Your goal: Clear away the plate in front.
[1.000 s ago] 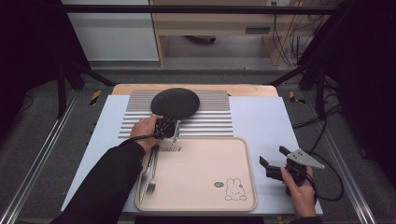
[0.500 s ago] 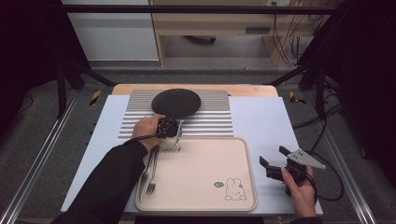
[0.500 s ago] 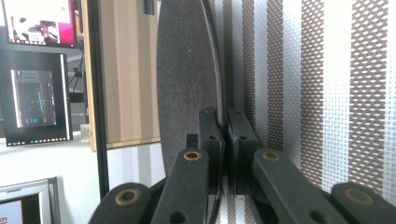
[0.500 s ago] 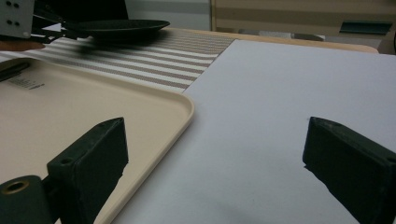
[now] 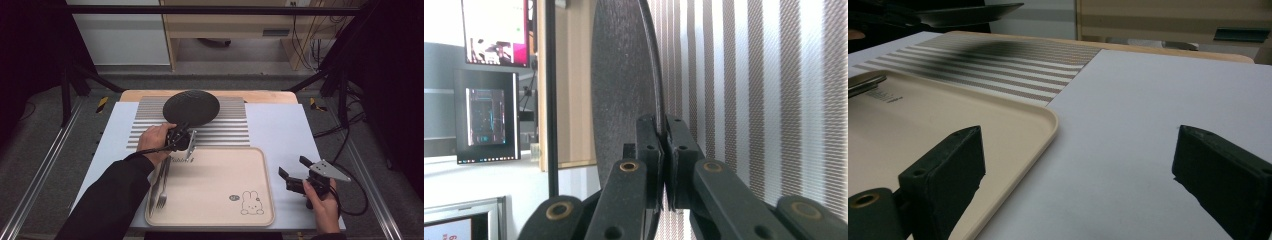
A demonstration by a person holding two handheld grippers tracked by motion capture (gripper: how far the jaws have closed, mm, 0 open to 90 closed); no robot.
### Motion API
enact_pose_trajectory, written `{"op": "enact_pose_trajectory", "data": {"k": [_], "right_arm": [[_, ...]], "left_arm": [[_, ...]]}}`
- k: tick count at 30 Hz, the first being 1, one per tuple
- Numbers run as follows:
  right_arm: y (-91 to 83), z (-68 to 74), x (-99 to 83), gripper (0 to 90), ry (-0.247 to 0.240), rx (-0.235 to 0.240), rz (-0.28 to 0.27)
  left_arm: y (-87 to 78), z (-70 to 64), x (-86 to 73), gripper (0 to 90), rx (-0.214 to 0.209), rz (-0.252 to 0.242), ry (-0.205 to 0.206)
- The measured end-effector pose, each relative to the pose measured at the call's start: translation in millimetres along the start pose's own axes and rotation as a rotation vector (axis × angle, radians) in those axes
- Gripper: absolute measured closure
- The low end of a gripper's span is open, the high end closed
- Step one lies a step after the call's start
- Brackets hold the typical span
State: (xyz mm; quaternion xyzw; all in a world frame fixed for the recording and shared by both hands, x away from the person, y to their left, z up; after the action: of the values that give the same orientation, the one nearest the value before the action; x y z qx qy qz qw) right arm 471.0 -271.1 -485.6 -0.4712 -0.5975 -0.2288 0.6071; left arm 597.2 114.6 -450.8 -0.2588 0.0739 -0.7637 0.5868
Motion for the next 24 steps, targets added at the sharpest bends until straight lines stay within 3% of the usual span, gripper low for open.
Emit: {"op": "enact_pose_trajectory", "data": {"k": [7,11,24], "right_arm": [[-1.6,1.0,1.5,7.0,0.002,0.0,-0.01],[-2.2,0.6,1.6,7.0,0.002,-0.002,-0.011],[-2.6,1.2,2.4,6.9,0.0,0.001,-0.013]], "left_arm": [[-29.9,-8.7,9.6,87.0,0.004,-0.031,0.024],[-44.2,-15.7,13.2,86.7,0.0,-0.067,0.005],[-74.2,-42.1,26.4,86.9,-0.027,-0.112,0.045]]}}
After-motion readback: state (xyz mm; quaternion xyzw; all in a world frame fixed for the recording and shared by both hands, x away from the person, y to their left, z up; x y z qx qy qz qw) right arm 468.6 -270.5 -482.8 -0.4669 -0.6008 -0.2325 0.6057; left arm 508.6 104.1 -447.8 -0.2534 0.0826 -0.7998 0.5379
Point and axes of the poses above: each handheld gripper's, and its own axes: y roughly forward along the jaws, x roughly out of its top, z roughly to its left, the point moved 5 cm from there along y, roughly forward along the jaws, and after that the axes turned 14 degrees about -y, right-handed, at the moved point
